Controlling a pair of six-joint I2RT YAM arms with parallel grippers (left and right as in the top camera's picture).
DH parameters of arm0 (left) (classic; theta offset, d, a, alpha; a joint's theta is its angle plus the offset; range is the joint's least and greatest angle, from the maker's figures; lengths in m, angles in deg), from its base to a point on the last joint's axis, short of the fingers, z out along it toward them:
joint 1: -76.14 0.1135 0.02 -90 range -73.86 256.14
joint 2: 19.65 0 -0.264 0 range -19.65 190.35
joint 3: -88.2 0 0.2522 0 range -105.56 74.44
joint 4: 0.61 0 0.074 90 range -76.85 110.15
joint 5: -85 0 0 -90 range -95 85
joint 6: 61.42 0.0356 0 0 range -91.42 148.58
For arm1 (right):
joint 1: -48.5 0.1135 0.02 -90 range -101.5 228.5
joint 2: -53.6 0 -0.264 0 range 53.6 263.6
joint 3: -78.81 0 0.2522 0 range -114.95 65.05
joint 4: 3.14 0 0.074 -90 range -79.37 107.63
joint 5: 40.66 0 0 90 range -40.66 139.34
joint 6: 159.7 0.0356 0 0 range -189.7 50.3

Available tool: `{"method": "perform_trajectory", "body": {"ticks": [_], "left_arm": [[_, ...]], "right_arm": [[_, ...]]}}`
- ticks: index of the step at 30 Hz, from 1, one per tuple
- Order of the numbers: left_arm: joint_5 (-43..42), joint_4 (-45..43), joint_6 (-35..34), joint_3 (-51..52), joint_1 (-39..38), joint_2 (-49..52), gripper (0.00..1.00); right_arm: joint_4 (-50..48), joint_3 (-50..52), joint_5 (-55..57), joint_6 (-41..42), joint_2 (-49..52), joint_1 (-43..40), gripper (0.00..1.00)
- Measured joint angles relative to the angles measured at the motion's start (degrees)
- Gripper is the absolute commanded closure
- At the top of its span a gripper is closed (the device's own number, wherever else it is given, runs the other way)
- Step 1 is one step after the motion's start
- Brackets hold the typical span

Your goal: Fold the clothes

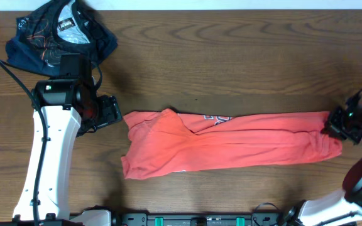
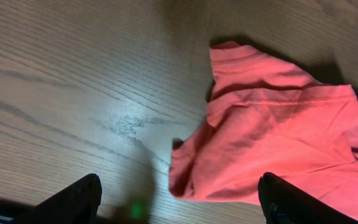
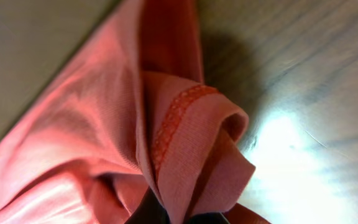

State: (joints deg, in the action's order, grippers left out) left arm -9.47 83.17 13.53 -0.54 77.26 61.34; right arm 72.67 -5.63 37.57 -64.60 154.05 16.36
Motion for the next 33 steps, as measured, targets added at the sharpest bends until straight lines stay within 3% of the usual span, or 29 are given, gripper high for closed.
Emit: {"method": "perform_trajectory", "body": {"ticks": [7,16,23,26,33], "left_arm": [[0.0,-0.15,0.0,0.0,0.0,0.0,0.18],[0.0,0.68,-0.02,0.0,0.0,0.0,0.18],[0.0,1.53,0.0,0.0,0.0,0.0,0.18],[0.02,1.53,-0.02,0.0,0.0,0.0,0.18],[0.0,1.55,0.0,0.0,0.0,0.0,0.18]], "right_arm": [[1.4,-0.52,4.48,3.13,-8.83,11.45,0.98],[3.13,0.22,13.14,7.82,-8.83,27.91,0.97],[5.09,2.54,15.93,10.21,-8.2,32.28,0.97],[5.22,4.26,16.44,11.37,-8.2,33.2,0.92],[-0.15,12.79,16.72,13.88,-8.13,34.05,0.91]]}}
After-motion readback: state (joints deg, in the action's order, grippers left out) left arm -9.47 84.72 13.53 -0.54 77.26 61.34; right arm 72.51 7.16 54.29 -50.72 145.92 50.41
